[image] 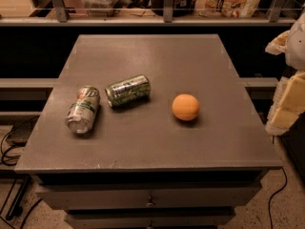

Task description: Place 7up can upright

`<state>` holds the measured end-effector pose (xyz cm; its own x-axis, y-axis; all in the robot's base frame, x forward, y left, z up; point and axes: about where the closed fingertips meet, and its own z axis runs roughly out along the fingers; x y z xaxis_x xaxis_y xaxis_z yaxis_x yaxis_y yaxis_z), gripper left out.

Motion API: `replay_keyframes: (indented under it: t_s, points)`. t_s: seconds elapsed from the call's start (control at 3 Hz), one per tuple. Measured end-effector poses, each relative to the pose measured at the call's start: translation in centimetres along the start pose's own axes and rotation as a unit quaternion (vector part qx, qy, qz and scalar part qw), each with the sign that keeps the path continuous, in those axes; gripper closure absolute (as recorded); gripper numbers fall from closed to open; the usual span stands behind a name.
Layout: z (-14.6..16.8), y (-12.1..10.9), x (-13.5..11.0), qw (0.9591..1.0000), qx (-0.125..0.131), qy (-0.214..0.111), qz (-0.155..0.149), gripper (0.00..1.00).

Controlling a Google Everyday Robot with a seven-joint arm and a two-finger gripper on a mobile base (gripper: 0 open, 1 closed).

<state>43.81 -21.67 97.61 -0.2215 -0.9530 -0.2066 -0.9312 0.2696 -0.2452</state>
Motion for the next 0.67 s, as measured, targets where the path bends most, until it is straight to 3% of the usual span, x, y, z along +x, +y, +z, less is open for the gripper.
replay_keyframes:
  t_s: [0.33,0.67]
  points:
    - [0.0,0.0,0.0,1.0000,0.000,0.000,0.000,0.00]
    - [0.5,0.1,-2.2,0.9988,0.001,0.003,-0.050,0.00]
